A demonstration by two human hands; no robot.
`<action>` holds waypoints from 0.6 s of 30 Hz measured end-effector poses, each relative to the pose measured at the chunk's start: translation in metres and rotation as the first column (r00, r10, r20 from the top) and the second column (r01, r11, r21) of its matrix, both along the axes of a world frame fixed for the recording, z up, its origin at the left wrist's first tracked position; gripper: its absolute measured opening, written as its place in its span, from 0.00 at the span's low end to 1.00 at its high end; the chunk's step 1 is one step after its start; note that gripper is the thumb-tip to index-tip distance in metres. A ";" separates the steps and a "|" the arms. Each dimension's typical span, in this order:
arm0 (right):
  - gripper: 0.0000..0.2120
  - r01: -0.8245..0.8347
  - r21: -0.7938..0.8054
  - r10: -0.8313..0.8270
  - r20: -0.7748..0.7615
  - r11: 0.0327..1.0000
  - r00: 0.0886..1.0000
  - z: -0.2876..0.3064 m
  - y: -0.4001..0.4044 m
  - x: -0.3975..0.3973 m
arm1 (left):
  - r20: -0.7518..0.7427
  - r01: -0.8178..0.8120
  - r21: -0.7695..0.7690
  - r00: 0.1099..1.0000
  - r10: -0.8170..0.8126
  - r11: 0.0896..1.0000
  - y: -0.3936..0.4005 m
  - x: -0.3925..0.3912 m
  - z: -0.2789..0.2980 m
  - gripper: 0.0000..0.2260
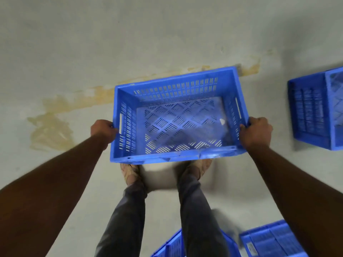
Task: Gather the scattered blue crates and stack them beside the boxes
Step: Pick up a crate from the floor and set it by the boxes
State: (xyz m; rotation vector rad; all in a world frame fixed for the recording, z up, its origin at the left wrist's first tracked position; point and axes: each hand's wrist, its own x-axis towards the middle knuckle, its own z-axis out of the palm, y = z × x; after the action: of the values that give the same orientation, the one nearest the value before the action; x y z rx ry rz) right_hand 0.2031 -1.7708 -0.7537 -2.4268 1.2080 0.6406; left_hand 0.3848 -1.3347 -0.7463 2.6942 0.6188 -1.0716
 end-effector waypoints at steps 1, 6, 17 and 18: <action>0.13 -0.019 -0.031 0.021 0.063 0.999 0.998 0.006 0.008 0.000 | 0.021 -0.029 -0.010 0.999 0.029 1.000 0.008 -0.008 0.006 0.04; 0.16 0.045 -0.095 -0.021 0.236 0.994 0.972 0.083 0.064 0.007 | 0.168 -0.233 -0.108 0.954 0.249 0.966 0.062 -0.045 0.070 0.09; 0.17 -0.092 -0.113 0.144 0.659 0.989 0.738 0.326 0.188 0.039 | 0.518 -0.297 -0.271 0.757 0.399 0.916 0.205 -0.109 0.337 0.08; 0.16 -0.085 -0.126 0.149 0.692 0.988 0.707 0.343 0.205 0.044 | 0.548 -0.303 -0.275 0.730 0.408 0.912 0.224 -0.116 0.354 0.09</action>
State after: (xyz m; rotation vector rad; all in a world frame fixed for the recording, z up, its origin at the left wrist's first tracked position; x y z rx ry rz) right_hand 0.2468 -1.5656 -0.4104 -2.4506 0.7589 -0.3277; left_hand 0.2687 -1.1108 -0.3925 2.4094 0.8223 -0.1339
